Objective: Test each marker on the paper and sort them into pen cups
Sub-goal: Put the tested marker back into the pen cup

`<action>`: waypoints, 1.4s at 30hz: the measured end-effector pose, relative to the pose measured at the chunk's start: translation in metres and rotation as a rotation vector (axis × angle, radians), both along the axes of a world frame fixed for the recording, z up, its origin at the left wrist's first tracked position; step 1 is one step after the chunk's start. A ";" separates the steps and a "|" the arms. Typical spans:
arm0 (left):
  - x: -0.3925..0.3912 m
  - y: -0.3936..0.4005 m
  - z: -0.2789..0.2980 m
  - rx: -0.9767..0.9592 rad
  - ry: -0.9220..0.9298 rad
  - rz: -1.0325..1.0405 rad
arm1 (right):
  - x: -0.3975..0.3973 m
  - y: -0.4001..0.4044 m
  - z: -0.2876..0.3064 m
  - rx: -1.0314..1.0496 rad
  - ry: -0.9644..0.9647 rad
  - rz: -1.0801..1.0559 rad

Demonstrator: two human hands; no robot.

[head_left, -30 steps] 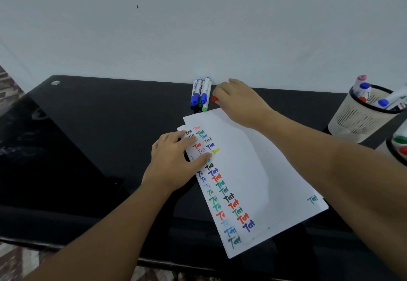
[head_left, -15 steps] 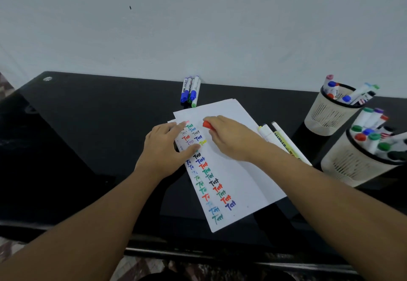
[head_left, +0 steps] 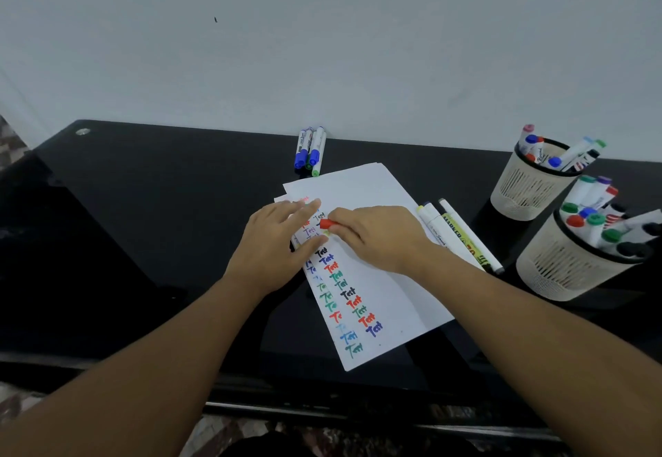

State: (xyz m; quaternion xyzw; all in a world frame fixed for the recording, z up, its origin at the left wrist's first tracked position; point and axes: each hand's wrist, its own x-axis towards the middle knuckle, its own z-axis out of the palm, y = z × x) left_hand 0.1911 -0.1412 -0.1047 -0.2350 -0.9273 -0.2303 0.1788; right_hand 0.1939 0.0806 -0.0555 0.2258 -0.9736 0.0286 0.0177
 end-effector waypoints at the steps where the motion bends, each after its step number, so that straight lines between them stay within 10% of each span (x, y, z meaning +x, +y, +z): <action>1: 0.001 0.000 0.000 -0.005 0.022 -0.007 | 0.001 0.000 -0.001 0.009 0.006 0.000; 10: 0.000 -0.002 0.001 -0.017 0.079 -0.011 | 0.005 -0.009 0.006 -0.060 -0.045 -0.060; 21: 0.000 -0.002 0.016 -0.188 -0.370 0.089 | 0.022 0.002 0.004 -1.078 -0.360 -0.359; 26: 0.002 -0.013 0.023 -0.441 -0.458 -0.056 | 0.030 0.007 -0.010 -0.917 -0.340 -0.274; 42: 0.007 -0.015 0.016 -0.382 -0.337 -0.101 | 0.033 -0.009 -0.021 -1.127 -0.153 -0.364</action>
